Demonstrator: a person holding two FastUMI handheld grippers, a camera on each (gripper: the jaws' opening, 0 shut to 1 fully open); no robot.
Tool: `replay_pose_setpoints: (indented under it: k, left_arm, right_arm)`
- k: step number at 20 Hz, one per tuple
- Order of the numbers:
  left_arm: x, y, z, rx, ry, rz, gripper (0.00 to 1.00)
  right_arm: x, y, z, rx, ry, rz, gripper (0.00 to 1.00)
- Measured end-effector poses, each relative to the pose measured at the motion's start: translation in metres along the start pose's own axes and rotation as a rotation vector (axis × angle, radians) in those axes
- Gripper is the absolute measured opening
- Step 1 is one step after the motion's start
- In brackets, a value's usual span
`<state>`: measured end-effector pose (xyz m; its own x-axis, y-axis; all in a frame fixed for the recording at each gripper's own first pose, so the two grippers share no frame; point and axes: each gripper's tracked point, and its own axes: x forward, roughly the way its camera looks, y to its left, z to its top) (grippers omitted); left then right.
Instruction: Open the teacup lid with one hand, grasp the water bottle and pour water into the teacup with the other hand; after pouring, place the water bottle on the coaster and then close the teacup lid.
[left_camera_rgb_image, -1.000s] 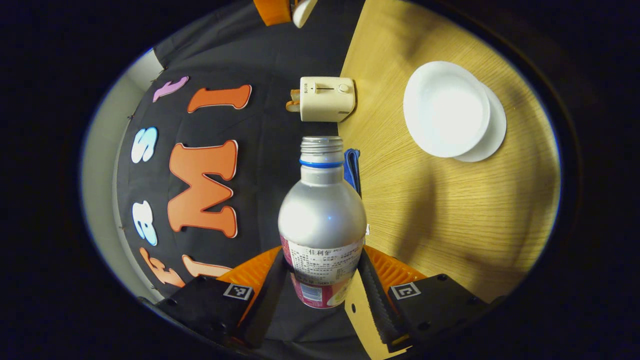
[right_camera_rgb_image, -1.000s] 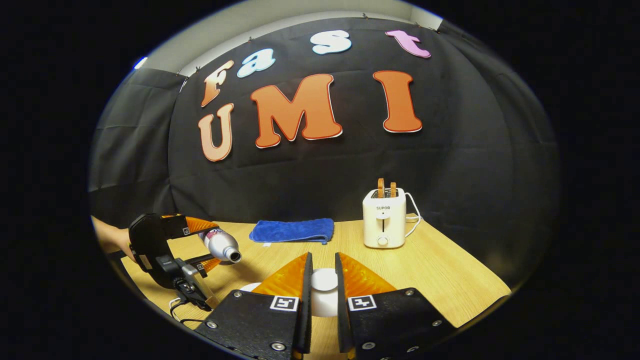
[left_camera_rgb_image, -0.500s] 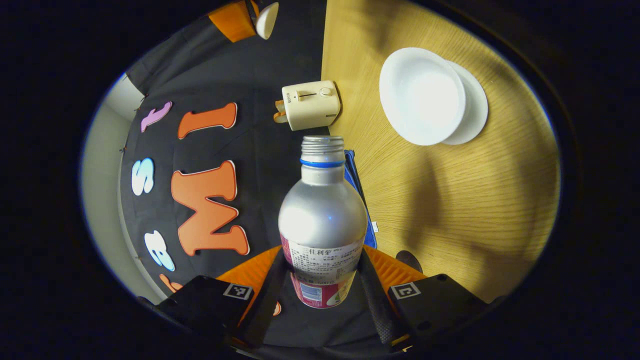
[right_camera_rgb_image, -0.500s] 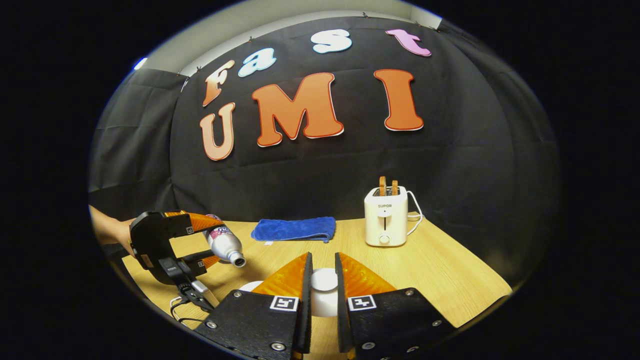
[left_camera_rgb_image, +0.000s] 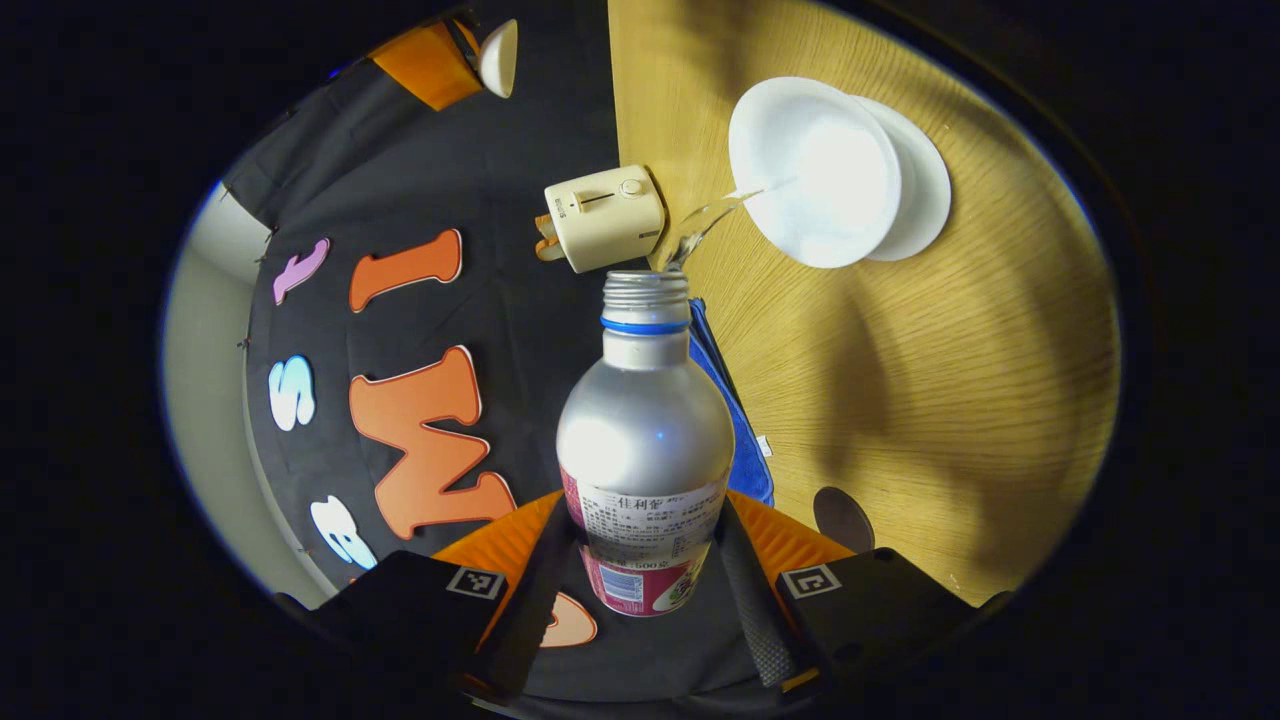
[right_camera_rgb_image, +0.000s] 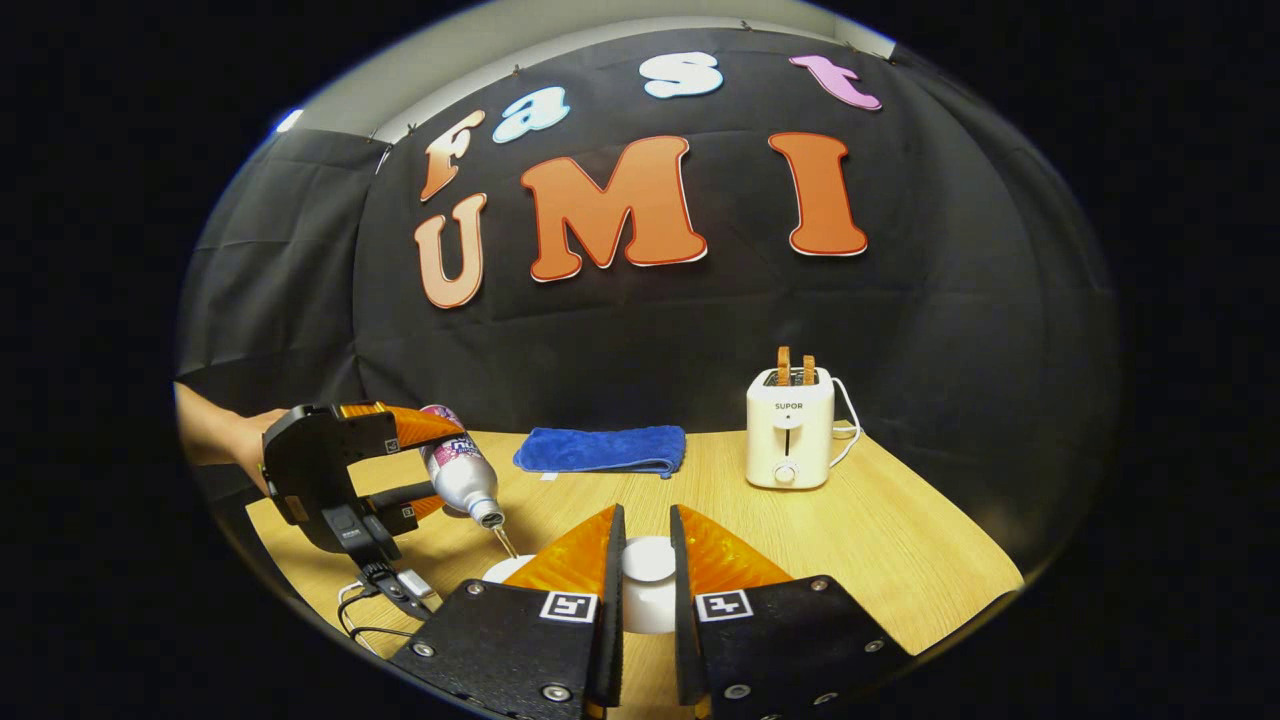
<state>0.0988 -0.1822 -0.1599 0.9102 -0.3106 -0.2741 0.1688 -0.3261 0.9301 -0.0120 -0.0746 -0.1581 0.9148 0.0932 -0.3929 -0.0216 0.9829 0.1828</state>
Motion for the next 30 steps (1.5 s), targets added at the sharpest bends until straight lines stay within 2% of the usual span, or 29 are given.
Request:
replay_pose_setpoints:
  k: [5, 6, 13, 15, 22, 30]
  left_arm:
    - [-0.001, 0.013, -0.007, 0.043, -0.001, 0.030, 0.84]
    - [0.000, 0.015, -0.009, 0.050, 0.000, 0.034, 0.87]
    - [-0.001, 0.033, -0.015, 0.100, 0.002, 0.073, 0.83]
    - [0.001, 0.037, -0.016, 0.111, 0.007, 0.090, 0.85]
    - [0.006, 0.042, -0.014, 0.118, 0.005, 0.122, 0.83]
    - [0.011, 0.028, -0.011, 0.121, -0.004, 0.088, 0.86]
  right_arm:
    - [0.001, 0.002, 0.000, -0.008, 0.001, 0.008, 0.22]
    - [0.000, 0.002, -0.001, -0.011, 0.004, 0.008, 0.22]
    - [0.000, 0.002, 0.000, -0.015, 0.003, 0.009, 0.22]
    - [-0.001, 0.001, 0.000, -0.016, 0.002, 0.008, 0.22]
    - [-0.002, -0.001, -0.001, -0.019, 0.003, 0.008, 0.22]
    - [-0.003, -0.002, -0.004, -0.021, 0.004, 0.003, 0.22]
